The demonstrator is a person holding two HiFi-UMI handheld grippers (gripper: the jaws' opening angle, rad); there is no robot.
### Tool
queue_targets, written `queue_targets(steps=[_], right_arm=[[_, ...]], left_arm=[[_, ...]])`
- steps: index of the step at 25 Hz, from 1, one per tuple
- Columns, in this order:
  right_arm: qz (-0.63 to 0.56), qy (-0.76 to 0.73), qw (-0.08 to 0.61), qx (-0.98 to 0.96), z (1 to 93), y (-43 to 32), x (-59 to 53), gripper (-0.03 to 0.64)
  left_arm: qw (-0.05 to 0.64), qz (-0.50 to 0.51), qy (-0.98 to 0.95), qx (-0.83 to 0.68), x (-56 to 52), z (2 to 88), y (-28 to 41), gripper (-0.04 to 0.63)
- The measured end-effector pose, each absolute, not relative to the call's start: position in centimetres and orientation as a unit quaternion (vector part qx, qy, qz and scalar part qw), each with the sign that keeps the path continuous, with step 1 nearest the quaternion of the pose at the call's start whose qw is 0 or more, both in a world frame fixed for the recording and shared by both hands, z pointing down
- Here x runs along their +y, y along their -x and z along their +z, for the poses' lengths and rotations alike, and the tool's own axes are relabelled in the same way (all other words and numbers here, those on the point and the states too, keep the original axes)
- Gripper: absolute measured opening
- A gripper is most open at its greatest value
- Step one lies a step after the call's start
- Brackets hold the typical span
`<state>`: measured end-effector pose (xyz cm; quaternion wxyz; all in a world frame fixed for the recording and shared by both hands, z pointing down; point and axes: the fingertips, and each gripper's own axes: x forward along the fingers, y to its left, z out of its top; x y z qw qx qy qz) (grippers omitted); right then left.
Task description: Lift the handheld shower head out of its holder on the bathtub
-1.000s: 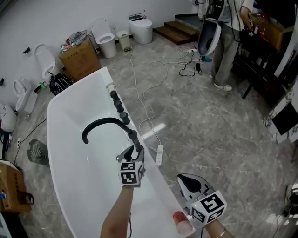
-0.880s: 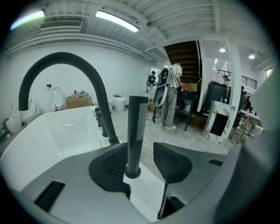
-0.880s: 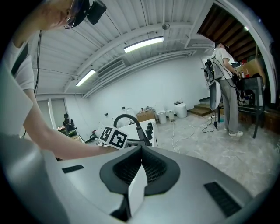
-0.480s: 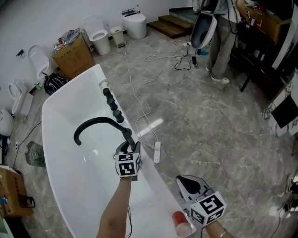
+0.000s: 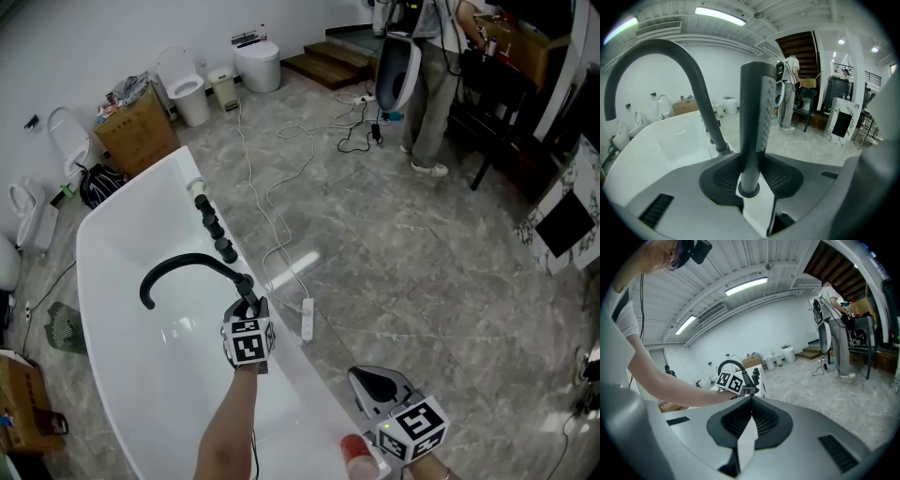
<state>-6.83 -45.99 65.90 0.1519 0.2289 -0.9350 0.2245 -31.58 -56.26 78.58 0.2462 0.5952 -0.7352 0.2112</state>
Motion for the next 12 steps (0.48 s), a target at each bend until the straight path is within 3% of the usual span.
queue_targets(steps=[12], right_arm=[[0.222,-0.246,0.141,-0.933,63.1,4.8,-44.4,0.006]], left_arm=[[0.205,0.206,-0.623,-0.727,-54.6,72.0,29.4,0.147]])
